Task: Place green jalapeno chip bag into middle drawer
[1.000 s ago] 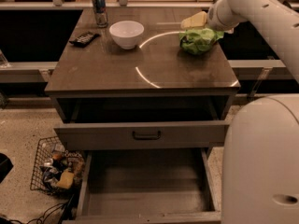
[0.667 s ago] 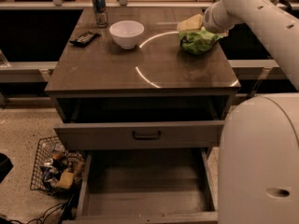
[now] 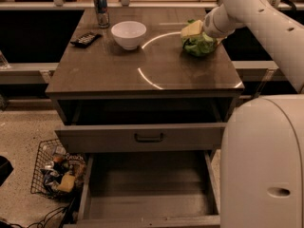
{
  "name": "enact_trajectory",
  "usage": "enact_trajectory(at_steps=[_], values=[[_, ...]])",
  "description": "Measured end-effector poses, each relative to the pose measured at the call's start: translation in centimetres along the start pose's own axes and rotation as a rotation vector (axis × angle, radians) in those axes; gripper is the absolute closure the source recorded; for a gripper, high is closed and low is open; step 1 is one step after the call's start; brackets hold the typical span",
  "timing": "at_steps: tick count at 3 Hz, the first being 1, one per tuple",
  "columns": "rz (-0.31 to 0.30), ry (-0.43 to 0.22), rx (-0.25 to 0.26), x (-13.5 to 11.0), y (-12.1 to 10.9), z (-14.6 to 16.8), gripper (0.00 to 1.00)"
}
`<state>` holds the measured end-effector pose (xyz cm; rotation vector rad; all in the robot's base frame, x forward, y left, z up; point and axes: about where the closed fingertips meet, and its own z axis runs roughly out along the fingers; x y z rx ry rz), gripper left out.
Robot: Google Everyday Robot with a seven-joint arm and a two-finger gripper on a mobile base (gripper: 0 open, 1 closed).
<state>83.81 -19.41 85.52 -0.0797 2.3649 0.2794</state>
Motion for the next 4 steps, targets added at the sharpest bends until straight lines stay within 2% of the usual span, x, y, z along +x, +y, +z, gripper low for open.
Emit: enact_trajectory(at_steps=[1, 2, 3, 4], values=[[0.000, 0.005, -0.002, 0.08, 0.06, 0.04, 0.64], [0.000, 0.005, -0.002, 0.00, 0.09, -0.03, 0.95], [0.000, 0.005, -0.002, -0.07, 0.12, -0.09, 1.00], [0.000, 0.005, -0.002, -0.07, 0.12, -0.10, 1.00]])
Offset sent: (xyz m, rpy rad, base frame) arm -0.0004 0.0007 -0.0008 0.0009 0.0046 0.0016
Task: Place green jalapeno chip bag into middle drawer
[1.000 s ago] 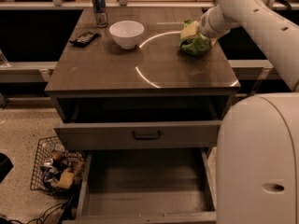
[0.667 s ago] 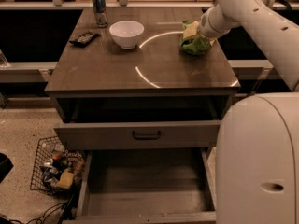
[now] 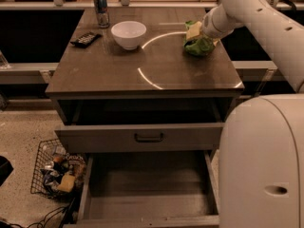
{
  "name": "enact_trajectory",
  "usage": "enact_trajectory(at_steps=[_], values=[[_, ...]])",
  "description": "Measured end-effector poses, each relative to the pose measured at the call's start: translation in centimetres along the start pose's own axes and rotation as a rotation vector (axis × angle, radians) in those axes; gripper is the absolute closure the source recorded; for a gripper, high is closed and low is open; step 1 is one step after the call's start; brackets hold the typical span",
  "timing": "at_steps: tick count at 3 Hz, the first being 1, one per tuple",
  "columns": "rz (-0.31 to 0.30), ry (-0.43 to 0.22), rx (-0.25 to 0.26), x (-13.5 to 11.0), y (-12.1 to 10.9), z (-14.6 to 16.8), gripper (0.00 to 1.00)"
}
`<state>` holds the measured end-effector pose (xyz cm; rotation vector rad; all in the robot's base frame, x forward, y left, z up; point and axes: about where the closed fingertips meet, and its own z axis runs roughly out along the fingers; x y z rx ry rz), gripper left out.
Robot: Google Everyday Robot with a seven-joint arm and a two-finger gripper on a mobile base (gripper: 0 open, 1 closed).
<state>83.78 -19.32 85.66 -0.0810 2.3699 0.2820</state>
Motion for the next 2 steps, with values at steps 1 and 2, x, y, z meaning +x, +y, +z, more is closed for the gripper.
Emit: enact_trajectory(at_steps=[1, 2], values=[[0.000, 0.000, 0.000, 0.00, 0.00, -0.01, 1.00], [0.000, 0.000, 0.000, -0.01, 0.00, -0.01, 1.00]])
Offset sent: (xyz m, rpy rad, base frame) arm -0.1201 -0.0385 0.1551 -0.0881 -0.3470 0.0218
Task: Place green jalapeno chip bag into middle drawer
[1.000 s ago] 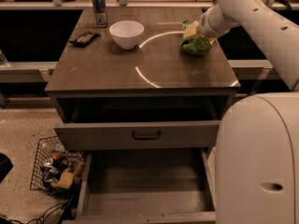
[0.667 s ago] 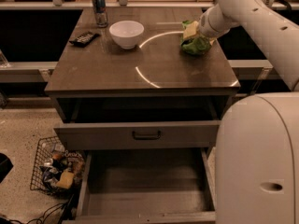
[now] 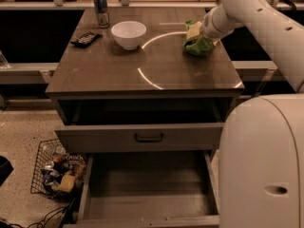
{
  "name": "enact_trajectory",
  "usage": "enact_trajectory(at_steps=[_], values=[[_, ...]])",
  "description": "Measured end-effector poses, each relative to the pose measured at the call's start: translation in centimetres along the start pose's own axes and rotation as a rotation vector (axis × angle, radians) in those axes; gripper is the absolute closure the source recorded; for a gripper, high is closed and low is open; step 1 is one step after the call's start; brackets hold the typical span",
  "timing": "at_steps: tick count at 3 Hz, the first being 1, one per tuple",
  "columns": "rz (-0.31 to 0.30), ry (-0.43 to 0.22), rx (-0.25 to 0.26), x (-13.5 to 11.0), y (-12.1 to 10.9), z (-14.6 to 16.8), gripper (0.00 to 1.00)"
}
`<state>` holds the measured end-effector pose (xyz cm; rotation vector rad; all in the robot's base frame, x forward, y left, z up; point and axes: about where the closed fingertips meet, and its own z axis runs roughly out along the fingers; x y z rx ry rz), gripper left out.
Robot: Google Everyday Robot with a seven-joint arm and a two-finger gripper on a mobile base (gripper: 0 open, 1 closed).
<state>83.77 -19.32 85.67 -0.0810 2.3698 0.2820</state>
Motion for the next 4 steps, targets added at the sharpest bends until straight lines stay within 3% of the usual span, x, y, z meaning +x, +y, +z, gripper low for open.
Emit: enact_trajectory(at_steps=[4], values=[[0.000, 0.000, 0.000, -0.06, 0.03, -0.07, 1.00]])
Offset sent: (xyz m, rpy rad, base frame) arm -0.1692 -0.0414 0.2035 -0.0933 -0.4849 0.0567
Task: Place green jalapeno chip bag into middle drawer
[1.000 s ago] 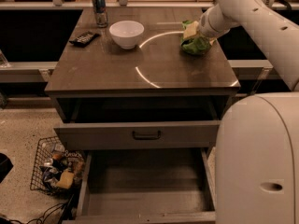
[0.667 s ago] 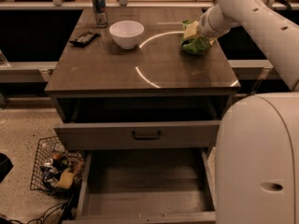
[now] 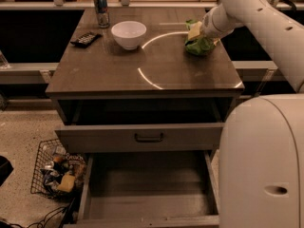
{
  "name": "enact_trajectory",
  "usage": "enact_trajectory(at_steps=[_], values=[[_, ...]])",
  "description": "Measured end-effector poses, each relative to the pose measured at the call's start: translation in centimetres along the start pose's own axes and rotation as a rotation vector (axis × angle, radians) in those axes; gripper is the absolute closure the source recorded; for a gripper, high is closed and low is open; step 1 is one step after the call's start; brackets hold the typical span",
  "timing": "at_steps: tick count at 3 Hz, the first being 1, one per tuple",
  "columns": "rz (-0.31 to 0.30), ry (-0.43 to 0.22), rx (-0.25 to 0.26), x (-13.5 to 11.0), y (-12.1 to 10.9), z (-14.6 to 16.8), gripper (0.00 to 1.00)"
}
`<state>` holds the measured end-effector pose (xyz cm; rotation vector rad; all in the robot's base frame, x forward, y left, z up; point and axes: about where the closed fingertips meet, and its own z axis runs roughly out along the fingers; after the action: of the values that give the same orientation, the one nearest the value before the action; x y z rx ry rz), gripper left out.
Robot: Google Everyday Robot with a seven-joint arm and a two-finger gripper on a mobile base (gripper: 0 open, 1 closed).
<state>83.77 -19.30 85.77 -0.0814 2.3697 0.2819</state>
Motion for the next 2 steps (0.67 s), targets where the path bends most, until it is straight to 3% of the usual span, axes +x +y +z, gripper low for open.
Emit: enact_trajectory(at_steps=[2], values=[[0.000, 0.000, 0.000, -0.06, 0.02, -0.06, 1.00]])
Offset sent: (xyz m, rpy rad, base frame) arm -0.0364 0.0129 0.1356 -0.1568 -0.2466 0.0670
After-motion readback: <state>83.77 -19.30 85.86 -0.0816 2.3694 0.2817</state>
